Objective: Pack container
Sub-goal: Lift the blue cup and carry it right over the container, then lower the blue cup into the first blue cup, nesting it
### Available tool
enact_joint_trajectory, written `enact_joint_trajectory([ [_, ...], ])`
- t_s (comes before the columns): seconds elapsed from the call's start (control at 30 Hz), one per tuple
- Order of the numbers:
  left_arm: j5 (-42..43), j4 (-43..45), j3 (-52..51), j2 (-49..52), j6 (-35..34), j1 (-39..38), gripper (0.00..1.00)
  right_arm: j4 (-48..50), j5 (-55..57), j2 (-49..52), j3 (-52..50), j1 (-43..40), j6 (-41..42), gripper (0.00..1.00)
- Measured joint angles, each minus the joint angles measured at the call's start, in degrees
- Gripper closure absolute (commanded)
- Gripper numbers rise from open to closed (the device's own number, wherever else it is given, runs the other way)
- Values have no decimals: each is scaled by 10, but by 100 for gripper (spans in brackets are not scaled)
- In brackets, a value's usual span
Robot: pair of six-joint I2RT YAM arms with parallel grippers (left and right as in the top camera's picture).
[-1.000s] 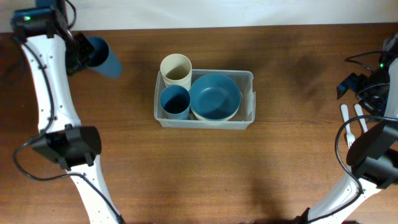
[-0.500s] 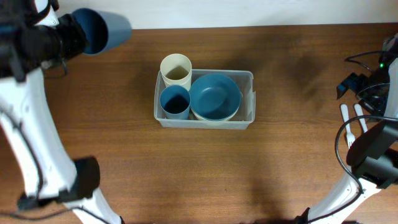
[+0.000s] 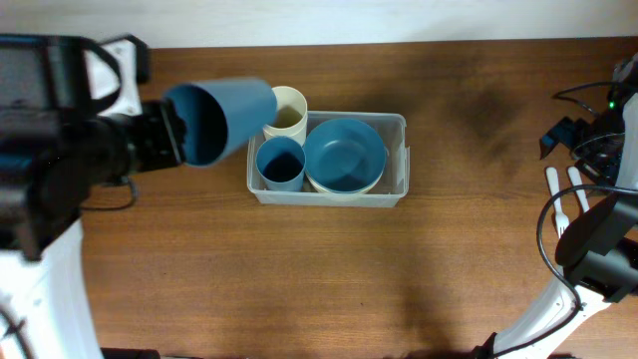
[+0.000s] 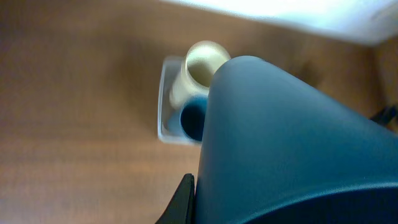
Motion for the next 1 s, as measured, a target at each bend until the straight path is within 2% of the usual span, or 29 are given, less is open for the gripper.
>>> enact_joint_trajectory([
  [0.2, 0, 1, -93, 3, 4, -33, 98, 0, 0, 0, 0, 0, 0, 1],
  [0.4, -10, 1, -139, 17, 4, -61, 99, 0, 0, 0, 0, 0, 0, 1],
  [1.0, -54, 34, -152, 120, 4, -67, 98, 0, 0, 0, 0, 0, 0, 1],
])
